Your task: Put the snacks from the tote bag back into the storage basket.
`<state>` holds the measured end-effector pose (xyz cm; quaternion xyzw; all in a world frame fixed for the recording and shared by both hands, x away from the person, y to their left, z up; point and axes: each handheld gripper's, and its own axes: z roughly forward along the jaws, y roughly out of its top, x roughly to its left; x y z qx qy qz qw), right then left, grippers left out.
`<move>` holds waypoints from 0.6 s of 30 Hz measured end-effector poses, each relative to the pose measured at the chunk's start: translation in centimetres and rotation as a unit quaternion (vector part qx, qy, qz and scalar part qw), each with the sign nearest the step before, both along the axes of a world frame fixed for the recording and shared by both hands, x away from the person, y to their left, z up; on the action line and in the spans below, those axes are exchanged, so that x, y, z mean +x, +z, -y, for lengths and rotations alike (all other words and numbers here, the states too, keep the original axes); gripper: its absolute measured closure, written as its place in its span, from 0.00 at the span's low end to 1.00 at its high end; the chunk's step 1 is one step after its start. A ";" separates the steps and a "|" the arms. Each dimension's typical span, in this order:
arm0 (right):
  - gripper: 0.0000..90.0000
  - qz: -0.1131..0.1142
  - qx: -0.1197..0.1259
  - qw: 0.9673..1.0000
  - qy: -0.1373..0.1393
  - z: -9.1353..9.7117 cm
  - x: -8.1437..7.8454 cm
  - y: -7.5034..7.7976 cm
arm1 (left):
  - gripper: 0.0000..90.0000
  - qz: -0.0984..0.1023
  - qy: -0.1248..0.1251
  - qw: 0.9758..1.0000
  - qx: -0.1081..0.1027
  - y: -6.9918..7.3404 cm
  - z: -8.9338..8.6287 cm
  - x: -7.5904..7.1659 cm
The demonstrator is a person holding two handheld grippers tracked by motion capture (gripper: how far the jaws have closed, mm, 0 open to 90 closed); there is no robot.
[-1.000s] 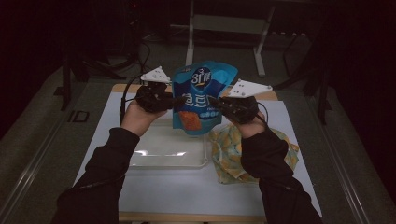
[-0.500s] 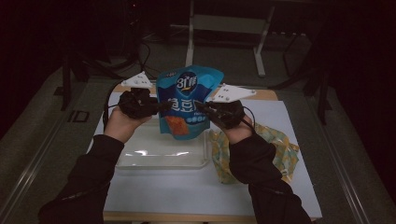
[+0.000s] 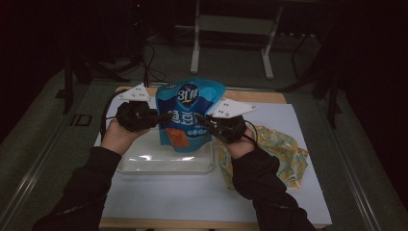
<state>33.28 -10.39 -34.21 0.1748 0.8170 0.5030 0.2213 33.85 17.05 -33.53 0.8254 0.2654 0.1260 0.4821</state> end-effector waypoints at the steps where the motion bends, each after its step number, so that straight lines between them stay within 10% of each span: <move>1: 0.99 -0.003 -0.002 1.000 0.000 0.0 0.0 -0.5 | 0.97 -0.003 -0.002 1.000 0.000 -0.5 -0.1 0.1; 18: 0.99 -0.035 -0.005 0.999 -0.013 -0.4 0.5 -5.5 | 0.97 -0.032 -0.008 0.999 0.000 -5.5 -0.2 1.1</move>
